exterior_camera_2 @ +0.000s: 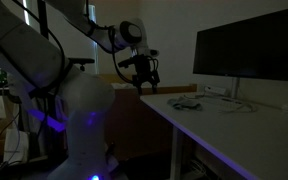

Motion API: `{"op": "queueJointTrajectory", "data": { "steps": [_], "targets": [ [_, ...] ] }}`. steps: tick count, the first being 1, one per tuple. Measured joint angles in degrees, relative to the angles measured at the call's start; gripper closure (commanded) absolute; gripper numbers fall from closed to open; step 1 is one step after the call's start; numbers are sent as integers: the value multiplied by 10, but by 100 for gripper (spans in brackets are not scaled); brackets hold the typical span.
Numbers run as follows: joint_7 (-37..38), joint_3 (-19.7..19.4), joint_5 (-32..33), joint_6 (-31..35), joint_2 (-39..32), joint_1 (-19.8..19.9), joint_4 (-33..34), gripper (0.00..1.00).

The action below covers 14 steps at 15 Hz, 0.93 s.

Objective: Wipe the counter with the cloth

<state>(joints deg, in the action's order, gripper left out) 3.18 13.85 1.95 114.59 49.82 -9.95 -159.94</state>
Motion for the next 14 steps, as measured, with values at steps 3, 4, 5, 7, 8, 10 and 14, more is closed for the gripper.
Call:
{"op": "queueJointTrajectory", "data": {
  "steps": [3,4,5,7,8,10,14],
  "targets": [
    [0,0,0,0,0,0,1,0],
    [0,-1,2,-2,1,0,3,0],
    [-1,-10,8,-23,10,0,8,0],
    [-16,-43,20,-80,55,0,15,0],
    [-24,-61,38,-95,86,0,7,0],
    [-41,-87,61,-148,149,1,10,0],
    [-83,-127,78,-286,287,2,13,0]
  ]
}}
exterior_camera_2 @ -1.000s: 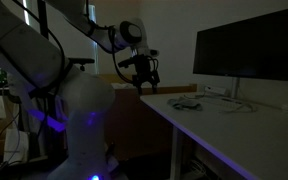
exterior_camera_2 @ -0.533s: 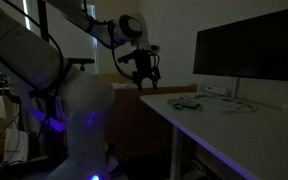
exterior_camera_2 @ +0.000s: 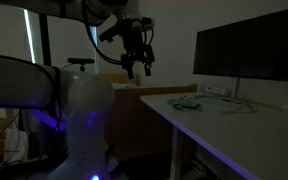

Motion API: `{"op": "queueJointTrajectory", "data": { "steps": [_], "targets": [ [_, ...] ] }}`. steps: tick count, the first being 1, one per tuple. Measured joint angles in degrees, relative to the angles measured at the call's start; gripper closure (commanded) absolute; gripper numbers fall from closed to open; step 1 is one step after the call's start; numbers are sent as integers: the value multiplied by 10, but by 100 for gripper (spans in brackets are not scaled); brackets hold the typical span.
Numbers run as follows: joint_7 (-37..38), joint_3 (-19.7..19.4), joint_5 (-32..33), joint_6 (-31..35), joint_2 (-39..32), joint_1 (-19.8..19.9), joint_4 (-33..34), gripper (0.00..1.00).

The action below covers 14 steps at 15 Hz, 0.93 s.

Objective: Wipe the counter with the cloth

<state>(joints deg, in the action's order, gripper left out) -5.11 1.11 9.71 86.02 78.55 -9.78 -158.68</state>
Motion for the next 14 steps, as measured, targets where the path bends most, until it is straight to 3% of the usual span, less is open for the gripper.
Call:
{"op": "queueJointTrajectory", "data": {
  "steps": [3,7,14],
  "targets": [
    [-33,-44,28,-98,96,1,8,0],
    [-66,-84,66,-133,86,8,84,0],
    [-157,-49,75,-136,76,26,186,0]
  ]
}}
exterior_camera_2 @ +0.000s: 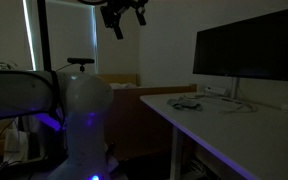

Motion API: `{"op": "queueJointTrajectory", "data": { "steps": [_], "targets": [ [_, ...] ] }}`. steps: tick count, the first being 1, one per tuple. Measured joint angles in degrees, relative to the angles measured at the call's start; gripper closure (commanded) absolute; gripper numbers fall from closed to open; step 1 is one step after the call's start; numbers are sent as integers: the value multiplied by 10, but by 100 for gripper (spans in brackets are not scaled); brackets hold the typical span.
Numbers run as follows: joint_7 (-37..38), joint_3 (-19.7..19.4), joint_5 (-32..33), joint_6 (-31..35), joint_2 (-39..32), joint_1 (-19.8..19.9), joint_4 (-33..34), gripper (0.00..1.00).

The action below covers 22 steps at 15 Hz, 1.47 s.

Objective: Wipe the counter with the cloth

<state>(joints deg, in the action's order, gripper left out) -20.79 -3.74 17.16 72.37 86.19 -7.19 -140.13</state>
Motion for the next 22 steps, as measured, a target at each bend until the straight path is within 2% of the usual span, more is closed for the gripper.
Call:
{"op": "queueJointTrajectory", "data": {
  "steps": [5,18,22],
  "targets": [
    [-2,14,0,-41,0,-19,39,0],
    [-1,13,1,-41,-2,-24,39,0],
    [0,18,0,-24,-16,-42,39,0]
  ]
}}
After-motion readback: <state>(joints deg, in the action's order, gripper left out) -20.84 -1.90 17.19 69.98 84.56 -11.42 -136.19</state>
